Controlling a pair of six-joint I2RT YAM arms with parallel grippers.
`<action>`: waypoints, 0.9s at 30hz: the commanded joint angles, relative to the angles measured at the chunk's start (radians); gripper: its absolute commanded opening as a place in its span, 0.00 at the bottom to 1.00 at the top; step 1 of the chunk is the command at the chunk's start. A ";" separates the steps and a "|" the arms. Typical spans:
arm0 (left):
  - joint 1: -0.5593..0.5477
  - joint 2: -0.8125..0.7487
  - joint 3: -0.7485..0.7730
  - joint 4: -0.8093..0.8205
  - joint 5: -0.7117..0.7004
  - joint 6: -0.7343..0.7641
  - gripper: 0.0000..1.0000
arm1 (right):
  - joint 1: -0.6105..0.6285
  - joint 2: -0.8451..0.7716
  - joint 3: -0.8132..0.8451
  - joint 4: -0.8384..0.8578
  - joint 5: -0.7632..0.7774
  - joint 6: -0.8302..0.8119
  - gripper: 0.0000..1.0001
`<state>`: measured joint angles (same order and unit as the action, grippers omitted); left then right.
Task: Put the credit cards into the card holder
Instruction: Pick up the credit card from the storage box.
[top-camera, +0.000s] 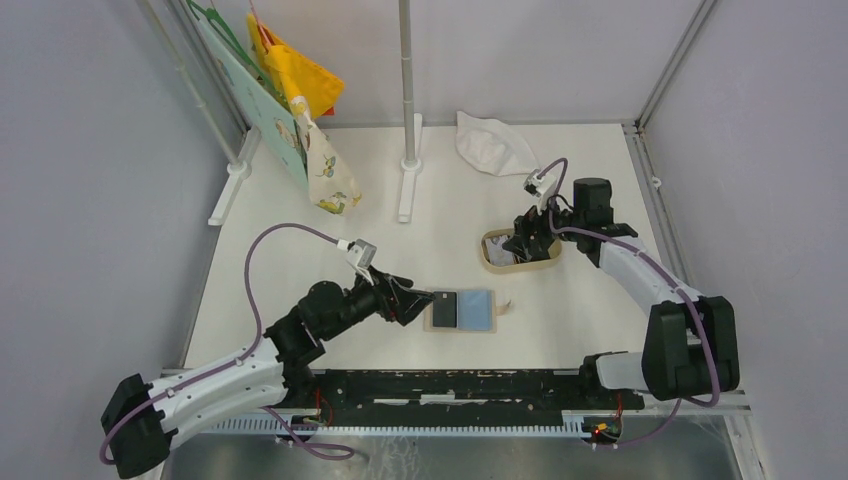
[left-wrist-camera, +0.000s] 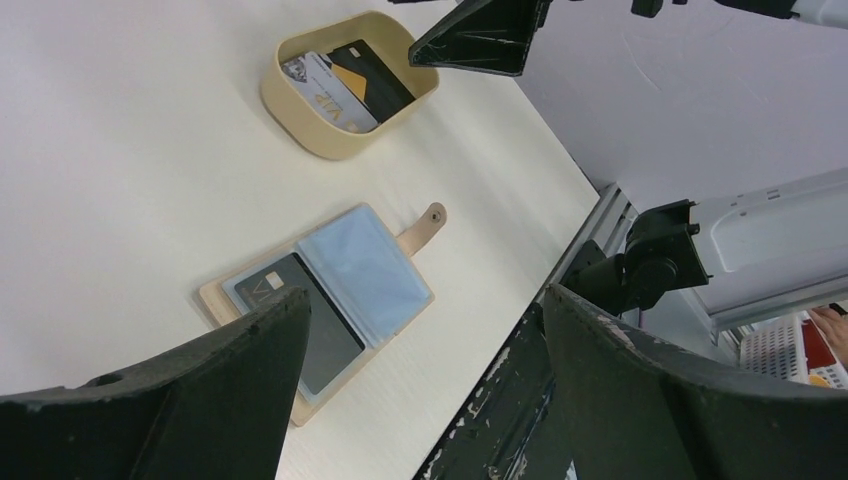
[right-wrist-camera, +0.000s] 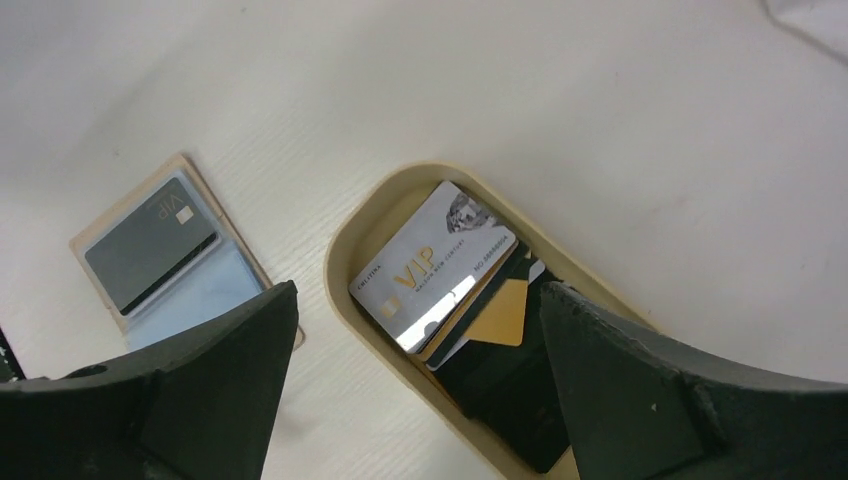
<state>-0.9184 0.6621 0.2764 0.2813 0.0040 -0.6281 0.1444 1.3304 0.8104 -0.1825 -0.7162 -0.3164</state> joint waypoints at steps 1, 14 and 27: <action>-0.004 0.022 -0.028 0.131 0.041 -0.013 0.90 | -0.032 0.034 -0.028 0.117 -0.002 0.125 0.95; -0.003 0.049 -0.068 0.177 0.061 -0.059 0.86 | -0.077 0.184 -0.033 0.165 -0.046 0.255 0.85; -0.003 0.057 -0.077 0.185 0.060 -0.068 0.86 | -0.098 0.201 -0.039 0.173 -0.099 0.258 0.84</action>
<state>-0.9184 0.7155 0.2058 0.4004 0.0555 -0.6640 0.0547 1.5208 0.7734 -0.0586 -0.7692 -0.0677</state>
